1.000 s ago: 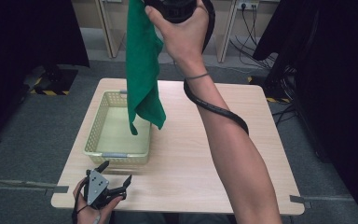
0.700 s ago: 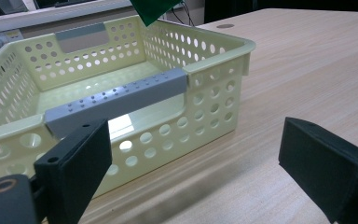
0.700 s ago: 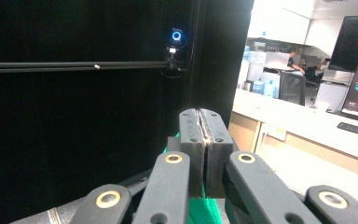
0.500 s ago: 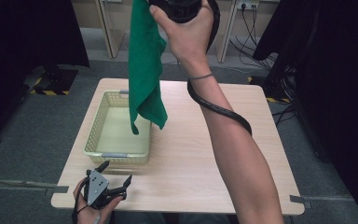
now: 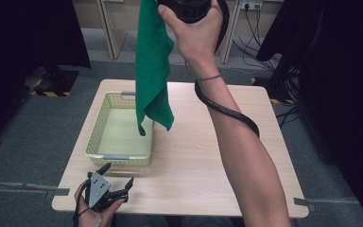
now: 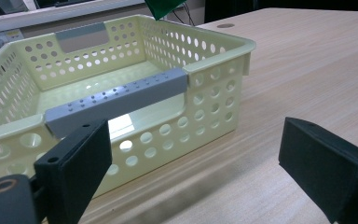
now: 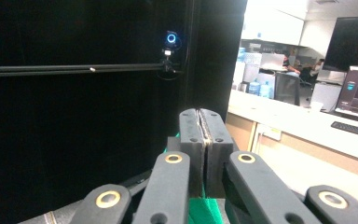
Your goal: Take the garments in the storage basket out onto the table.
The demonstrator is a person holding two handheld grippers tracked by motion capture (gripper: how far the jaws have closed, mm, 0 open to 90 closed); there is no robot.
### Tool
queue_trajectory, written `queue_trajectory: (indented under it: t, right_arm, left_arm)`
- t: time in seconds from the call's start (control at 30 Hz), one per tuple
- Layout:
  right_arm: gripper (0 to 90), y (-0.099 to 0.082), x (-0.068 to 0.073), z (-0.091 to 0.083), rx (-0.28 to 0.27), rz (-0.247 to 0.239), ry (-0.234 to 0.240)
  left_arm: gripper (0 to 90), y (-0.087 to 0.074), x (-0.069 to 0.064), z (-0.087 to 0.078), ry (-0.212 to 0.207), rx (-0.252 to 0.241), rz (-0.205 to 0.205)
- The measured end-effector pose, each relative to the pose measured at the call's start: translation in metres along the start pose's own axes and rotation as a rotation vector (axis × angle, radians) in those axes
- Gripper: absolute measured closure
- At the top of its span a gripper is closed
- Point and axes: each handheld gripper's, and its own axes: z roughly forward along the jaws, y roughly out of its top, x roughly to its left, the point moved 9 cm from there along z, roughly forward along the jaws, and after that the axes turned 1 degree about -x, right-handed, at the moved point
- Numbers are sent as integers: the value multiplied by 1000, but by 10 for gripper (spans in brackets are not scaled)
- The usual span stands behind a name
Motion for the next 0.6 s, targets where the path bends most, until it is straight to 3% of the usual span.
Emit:
queue_trajectory:
  t: [0.6]
  right_arm:
    - [889, -1, -10, -9, -1, -1, -20]
  left_arm:
    - [85, 0, 0, 0, 2, 1, 1]
